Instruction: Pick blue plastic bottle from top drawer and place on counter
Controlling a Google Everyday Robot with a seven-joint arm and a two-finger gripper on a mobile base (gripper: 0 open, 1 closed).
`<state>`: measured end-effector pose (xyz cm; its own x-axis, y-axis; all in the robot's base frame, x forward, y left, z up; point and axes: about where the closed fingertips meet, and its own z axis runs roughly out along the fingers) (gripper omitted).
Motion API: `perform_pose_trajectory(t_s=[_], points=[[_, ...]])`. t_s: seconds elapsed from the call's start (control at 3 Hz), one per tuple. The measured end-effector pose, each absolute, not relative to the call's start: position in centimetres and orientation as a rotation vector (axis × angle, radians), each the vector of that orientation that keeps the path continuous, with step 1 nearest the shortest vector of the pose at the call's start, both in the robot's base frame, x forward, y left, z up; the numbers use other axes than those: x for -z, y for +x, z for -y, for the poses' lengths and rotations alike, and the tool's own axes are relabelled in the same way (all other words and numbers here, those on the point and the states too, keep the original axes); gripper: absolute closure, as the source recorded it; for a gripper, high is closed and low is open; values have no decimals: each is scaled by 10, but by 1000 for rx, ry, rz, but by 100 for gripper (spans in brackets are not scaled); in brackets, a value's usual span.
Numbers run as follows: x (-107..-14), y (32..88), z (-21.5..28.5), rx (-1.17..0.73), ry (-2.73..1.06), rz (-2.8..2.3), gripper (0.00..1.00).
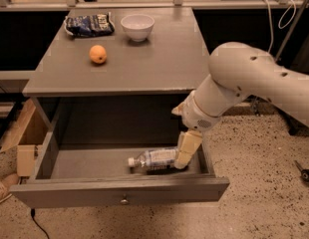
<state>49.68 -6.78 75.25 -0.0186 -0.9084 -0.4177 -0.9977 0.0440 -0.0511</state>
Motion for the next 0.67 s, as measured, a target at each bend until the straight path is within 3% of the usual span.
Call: perform_pose_trajectory(t_s=[0.67], points=[[-714, 533, 45, -413, -1862, -1934, 0]])
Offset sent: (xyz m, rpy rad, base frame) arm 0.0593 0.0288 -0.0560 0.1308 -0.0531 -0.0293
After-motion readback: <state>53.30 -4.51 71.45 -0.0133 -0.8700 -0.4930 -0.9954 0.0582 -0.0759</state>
